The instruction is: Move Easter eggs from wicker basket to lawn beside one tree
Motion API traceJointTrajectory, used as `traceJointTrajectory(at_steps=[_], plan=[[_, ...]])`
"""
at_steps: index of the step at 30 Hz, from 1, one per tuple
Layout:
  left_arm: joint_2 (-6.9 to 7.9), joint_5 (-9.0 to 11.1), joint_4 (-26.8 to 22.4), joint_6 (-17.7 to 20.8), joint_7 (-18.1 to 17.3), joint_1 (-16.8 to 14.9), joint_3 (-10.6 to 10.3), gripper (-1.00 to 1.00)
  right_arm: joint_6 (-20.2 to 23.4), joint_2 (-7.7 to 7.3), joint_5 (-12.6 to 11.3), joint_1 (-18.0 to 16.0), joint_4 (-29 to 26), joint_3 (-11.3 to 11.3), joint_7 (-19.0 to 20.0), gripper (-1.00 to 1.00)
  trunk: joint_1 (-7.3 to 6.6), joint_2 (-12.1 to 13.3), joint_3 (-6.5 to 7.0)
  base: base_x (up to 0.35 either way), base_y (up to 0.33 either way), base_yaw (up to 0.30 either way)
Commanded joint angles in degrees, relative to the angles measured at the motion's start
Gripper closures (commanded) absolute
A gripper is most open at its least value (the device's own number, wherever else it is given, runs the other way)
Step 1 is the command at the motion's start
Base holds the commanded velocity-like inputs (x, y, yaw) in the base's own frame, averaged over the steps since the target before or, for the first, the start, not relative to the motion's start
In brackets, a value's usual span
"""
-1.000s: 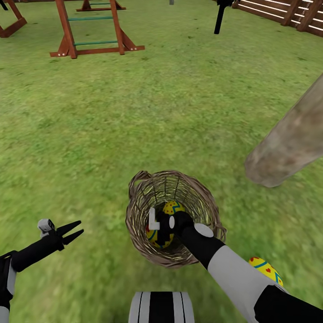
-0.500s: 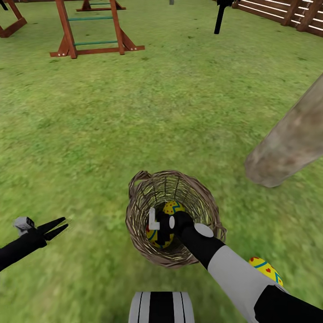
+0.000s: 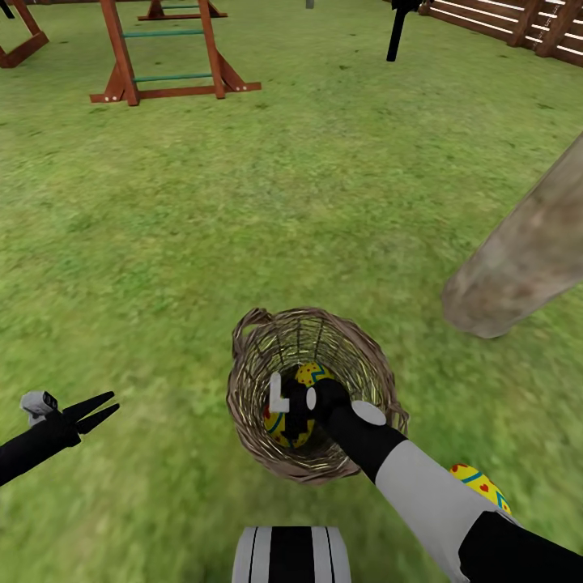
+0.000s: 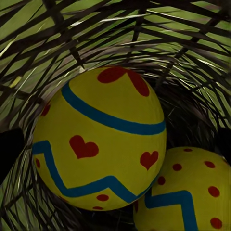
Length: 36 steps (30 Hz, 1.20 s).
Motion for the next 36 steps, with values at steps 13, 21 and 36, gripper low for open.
traceJointTrajectory(at_steps=[13,21,36], plan=[[0.17,-0.20,-0.02,0.60,-0.33,-0.03,0.12,-1.00,0.26,0.05,0.37,-0.03,-0.04,0.05,0.25,-1.00,0.25,-0.15,-2.25,0.000,0.000,0.000],[0.17,-0.18,-0.02,0.60,-0.33,-0.03,0.12,-1.00,0.25,-0.11,0.37,-0.03,-0.12,0.05,0.31,-1.00,0.40,-0.23,-3.58,0.000,0.000,0.000],[0.17,-0.26,-0.02,0.60,-0.33,-0.03,0.12,-1.00,0.80,0.15,0.40,-0.42,-0.95,-0.15,-0.37,-1.00,0.51,-0.28,-4.47,0.000,0.000,0.000]])
